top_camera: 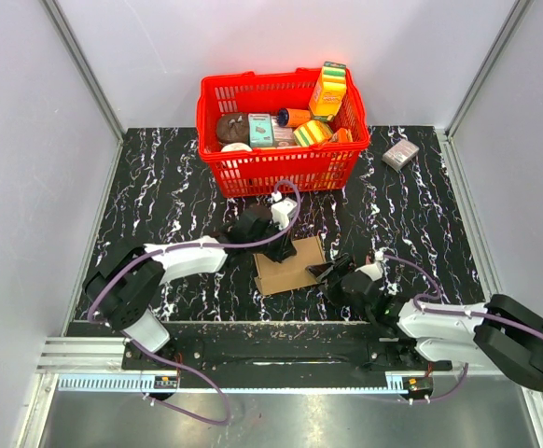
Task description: Fold the paper box
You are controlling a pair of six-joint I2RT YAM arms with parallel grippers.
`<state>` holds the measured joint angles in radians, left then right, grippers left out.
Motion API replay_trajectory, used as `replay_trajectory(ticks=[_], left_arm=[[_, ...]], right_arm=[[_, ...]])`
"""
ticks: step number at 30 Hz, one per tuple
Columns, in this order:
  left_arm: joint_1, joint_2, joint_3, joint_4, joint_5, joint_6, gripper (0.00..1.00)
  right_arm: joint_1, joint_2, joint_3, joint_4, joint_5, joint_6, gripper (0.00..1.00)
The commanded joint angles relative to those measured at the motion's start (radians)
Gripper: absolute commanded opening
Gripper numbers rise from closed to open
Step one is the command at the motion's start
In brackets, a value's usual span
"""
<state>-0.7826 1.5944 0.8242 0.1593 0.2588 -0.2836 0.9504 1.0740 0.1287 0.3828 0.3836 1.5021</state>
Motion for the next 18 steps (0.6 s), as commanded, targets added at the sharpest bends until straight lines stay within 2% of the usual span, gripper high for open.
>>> replay_trajectory(ticks=[1, 7, 18], left_arm=[[0.002, 0.021, -0.005, 0.060, 0.025, 0.020, 0.00], [0.002, 0.025, -0.005, 0.057, 0.026, 0.026, 0.00], [0.002, 0.044, -0.013, 0.066, 0.048, 0.026, 0.00]], right_arm=[[0.008, 0.061, -0.038, 0.068, 0.057, 0.023, 0.88], [0.008, 0.080, -0.057, 0.110, 0.080, 0.009, 0.88], [0.008, -0.066, -0.103, 0.097, 0.161, -0.051, 0.88]])
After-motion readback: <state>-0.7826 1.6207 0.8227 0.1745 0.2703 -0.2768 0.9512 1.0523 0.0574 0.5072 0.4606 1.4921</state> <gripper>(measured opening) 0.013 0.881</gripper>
